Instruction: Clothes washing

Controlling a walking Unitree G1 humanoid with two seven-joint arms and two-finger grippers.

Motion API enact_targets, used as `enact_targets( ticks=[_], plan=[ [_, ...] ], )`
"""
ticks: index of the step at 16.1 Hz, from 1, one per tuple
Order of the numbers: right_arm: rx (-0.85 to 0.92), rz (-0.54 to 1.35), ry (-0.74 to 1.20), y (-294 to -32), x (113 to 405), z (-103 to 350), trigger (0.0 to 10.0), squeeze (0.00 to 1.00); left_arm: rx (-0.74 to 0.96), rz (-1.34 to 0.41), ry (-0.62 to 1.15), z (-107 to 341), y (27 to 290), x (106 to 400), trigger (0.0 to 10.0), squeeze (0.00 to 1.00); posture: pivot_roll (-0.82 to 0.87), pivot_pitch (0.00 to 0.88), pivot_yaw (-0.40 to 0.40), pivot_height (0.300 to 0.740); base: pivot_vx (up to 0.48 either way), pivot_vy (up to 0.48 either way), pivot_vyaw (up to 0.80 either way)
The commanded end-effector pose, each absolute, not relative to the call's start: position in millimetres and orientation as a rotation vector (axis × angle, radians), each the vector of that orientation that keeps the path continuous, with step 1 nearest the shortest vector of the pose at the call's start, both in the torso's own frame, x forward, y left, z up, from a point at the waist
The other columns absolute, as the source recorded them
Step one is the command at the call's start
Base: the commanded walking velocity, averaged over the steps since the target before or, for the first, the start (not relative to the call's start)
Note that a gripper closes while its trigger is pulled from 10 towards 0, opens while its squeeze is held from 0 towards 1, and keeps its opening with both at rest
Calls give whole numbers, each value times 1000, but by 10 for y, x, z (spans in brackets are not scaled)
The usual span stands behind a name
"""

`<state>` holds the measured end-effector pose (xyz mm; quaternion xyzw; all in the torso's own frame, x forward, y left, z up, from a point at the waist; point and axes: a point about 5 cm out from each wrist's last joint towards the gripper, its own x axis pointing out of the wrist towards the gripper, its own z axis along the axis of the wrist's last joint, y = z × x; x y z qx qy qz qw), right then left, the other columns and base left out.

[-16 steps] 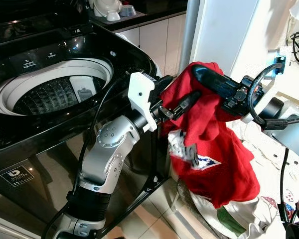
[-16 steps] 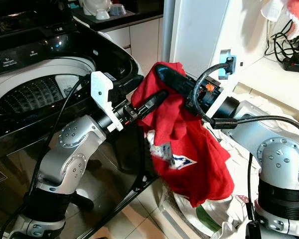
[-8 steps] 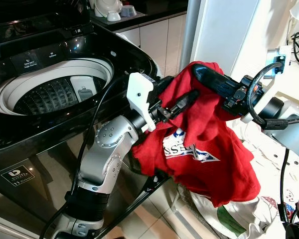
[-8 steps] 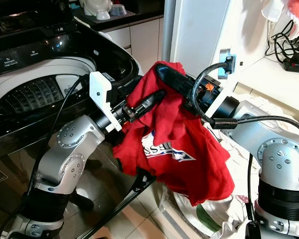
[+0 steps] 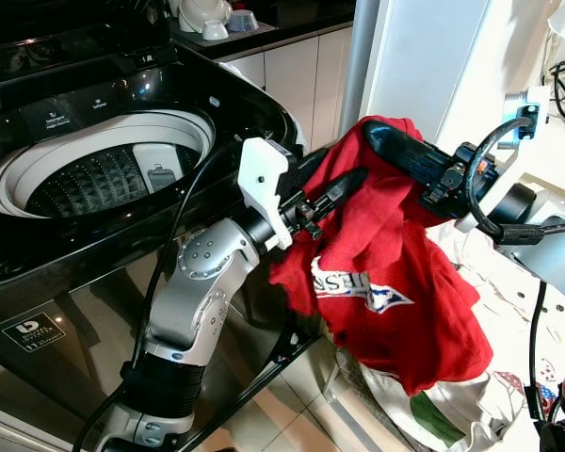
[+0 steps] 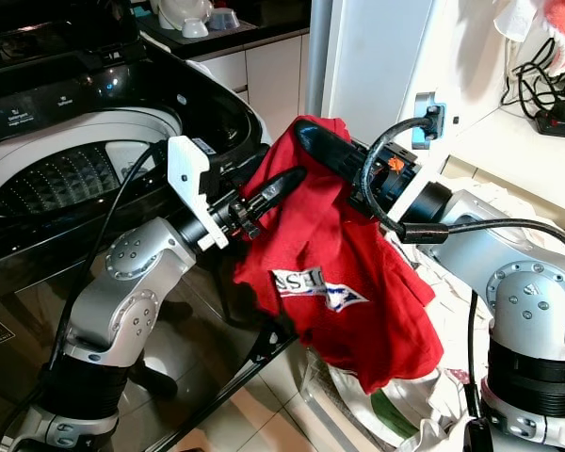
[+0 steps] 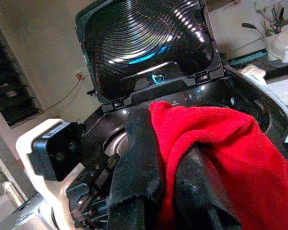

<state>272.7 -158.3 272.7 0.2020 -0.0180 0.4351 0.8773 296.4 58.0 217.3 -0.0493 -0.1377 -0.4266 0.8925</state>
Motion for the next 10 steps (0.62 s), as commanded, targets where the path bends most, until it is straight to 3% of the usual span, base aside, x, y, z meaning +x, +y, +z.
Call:
enact_targets(
  ticks=[1, 10],
  plan=[
    [411, 938, -74, -1550, 2678, 2810, 0, 0, -107, -876, -274, 2165, 611, 2994, 0, 0, -70, 0, 23, 740, 0, 0, 0],
    [407, 929, -74, -1548, 2690, 2812, 0, 0, -109, -857, -269, 2170, 656, 3036, 0, 0, -69, 0, 27, 740, 0, 0, 0]
  ],
)
